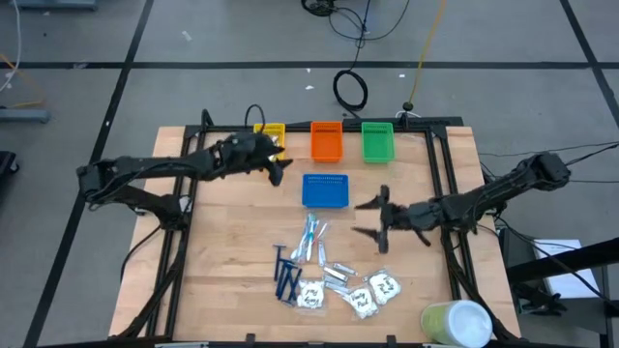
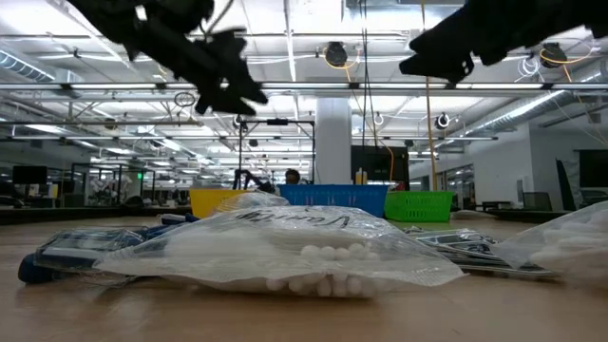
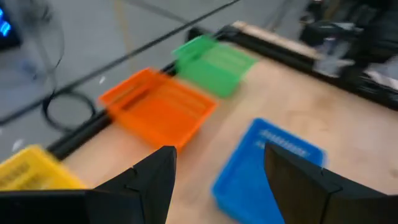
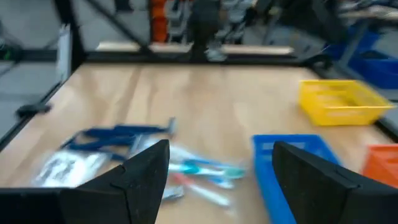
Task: Pick & Place Travel size toiletries
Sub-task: Put the silver nail cutter into the yellow basket
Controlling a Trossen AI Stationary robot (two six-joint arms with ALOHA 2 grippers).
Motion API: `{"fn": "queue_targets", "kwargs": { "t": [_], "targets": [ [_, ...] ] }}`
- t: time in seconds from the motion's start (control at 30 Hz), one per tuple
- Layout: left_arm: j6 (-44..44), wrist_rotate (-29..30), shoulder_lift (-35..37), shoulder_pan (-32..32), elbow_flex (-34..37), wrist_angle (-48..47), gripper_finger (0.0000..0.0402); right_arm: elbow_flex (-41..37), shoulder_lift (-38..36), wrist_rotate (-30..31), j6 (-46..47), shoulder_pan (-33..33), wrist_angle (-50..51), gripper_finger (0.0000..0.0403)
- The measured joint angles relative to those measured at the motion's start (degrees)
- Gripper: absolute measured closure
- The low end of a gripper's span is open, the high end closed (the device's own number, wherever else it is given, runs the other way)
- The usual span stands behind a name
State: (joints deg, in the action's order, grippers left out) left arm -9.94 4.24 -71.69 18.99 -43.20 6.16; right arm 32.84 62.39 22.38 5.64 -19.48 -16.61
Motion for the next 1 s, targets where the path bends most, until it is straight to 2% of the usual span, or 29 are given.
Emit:
{"fn": "queue_targets", "kwargs": {
  "t": [0.23,0.37,0.43,0.6,0.87,1.0],
  "targets": [
    [5.31,7.88,3.89,-9.47,0.0,2.53,0.0163,15.5,17.12,-0.07,5.03,-4.96,19.7,0.0134],
    [5.35,8.08,3.91,-11.85,0.0,2.45,0.0163,21.31,23.54,-0.64,10.85,-8.66,34.65,0.0134],
    [5.2,8.11,3.51,-12.8,0.0,2.44,0.0163,22.3,25.16,-3.88,13.3,-10.45,39.68,0.0134],
    [5.08,8.23,2.74,-14.25,0.0,1.6,0.0163,20.82,25.61,-12.14,20.58,-13.85,41.75,0.0134],
    [1.84,8.43,0.71,-14.62,0.09,1.38,0.0163,15.72,25.64,-12.12,29.57,-17.3,42.36,0.0134],
    [1.9,8.43,0.51,-14.61,0.09,0.93,0.0163,13.7,25.52,-13.31,30.92,-17.75,42.01,0.0134]
  ]
}}
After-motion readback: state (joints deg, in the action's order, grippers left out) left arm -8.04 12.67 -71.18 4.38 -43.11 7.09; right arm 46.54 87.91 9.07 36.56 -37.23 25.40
